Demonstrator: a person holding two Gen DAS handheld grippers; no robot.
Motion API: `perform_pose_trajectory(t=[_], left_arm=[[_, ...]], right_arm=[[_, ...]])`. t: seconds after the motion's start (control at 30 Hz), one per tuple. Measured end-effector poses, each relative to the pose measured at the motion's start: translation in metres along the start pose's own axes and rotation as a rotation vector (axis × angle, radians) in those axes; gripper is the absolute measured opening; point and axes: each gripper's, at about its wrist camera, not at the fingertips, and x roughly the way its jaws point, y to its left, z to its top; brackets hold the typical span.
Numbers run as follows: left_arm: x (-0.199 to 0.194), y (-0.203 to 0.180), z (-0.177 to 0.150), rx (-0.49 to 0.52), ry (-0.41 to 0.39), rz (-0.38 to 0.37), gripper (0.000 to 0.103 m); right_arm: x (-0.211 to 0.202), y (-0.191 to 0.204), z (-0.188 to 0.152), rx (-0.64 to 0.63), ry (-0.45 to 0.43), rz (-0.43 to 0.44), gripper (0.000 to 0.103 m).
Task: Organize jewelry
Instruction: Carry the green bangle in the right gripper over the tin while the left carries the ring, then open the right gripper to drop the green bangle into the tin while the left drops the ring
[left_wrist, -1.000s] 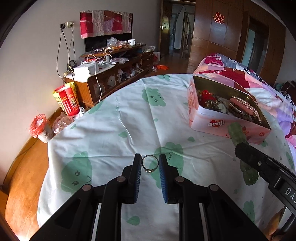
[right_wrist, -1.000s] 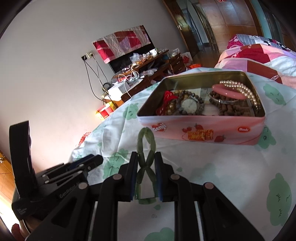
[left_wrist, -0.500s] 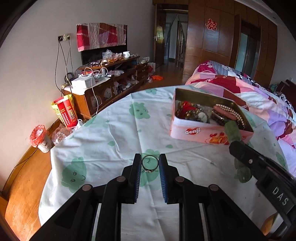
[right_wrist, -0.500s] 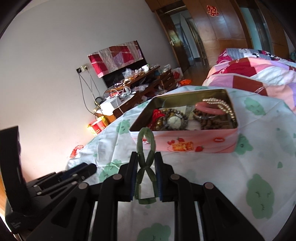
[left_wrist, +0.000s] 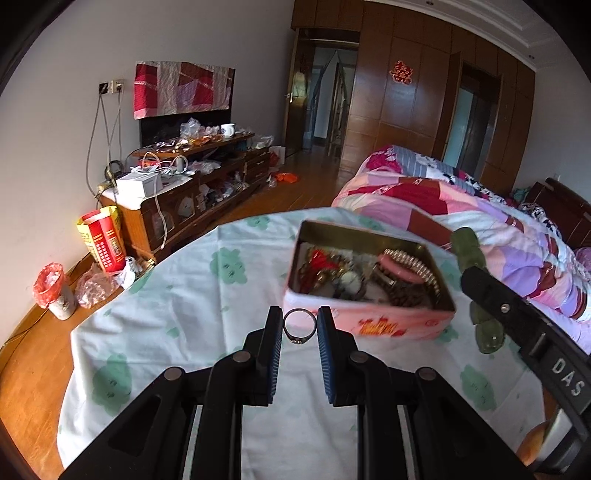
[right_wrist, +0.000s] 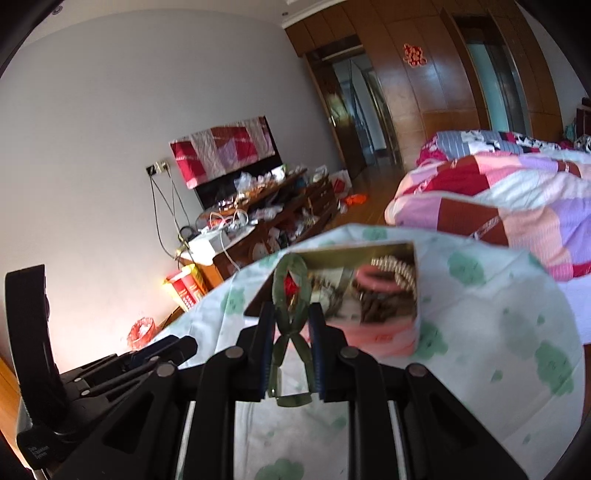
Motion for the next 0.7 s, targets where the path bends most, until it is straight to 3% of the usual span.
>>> perform_pose_trajectory(t=[0.37,0.7], left_arm=[[0.046,-0.013,0.038,-0.020,-0.017,-0.077,0.019],[0.109,-0.039,0.040,0.089,0.080,-0.036,0.019]], right_arm=[[0.038,-0.039,0.023,0.051,-0.012,-0.068,0.021],[0.099,-0.054,0.010,0.056,0.114,-0.094,0.021]])
